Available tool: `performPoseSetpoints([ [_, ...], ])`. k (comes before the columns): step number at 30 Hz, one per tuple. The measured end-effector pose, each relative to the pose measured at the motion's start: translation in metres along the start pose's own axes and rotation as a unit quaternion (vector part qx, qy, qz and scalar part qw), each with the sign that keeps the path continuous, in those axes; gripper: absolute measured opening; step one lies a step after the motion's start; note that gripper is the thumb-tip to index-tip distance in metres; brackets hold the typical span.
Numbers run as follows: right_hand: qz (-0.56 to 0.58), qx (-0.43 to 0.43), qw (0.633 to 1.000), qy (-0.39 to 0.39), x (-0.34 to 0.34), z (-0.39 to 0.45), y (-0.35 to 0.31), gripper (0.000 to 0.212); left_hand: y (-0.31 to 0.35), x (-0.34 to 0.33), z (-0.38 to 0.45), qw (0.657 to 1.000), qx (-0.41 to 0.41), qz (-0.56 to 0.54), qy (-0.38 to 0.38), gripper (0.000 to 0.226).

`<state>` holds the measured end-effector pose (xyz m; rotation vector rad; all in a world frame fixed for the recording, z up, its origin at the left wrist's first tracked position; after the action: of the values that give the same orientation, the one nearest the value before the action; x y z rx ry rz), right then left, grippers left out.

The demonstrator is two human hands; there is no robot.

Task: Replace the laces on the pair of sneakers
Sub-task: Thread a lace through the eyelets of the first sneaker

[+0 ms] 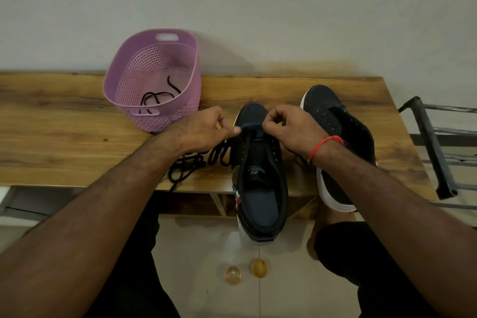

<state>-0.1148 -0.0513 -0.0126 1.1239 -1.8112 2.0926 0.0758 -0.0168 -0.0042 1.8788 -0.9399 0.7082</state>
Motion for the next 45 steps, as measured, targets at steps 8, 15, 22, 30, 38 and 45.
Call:
performPoseSetpoints([
  [8, -0.176, 0.012, 0.98, -0.094, -0.007, -0.004, -0.008, 0.023, 0.009, -0.005, -0.006, 0.999, -0.036, 0.005, -0.04, 0.025],
  [15, 0.028, -0.037, 0.997, -0.065, -0.014, -0.008, -0.01, 0.012, 0.009, -0.012, -0.007, 0.998, 0.009, 0.015, -0.058, 0.037],
  [22, 0.199, -0.163, 0.965, 0.04, -0.01, -0.012, 0.001, 0.018, 0.011, -0.014, -0.01, 0.999, 0.011, -0.014, -0.045, 0.032],
  [30, 0.311, -0.174, 0.934, 0.02, -0.007, -0.017, -0.007, 0.015, 0.03, -0.016, -0.026, 0.991, -0.048, 0.049, 0.116, 0.023],
  [38, 0.311, -0.127, 0.942, -0.026, -0.008, -0.017, -0.009, 0.013, 0.042, -0.015, -0.025, 0.964, -0.057, 0.129, 0.225, 0.02],
  [45, 0.325, -0.132, 0.936, -0.03, -0.008, -0.018, -0.01, 0.011, 0.041, -0.021, -0.02, 0.965, -0.06, 0.171, 0.191, 0.039],
])
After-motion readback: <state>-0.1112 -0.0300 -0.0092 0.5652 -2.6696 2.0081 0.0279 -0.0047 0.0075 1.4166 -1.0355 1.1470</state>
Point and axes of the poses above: each hand's wrist, its own z-axis towards the middle knuckle, its own x-axis out of the back of the hand, y = z × x, the point moved 6 cm from there along z, towards the middle knuckle, and after that the axes turned 9 degrees about x, right-handed, at the moved point
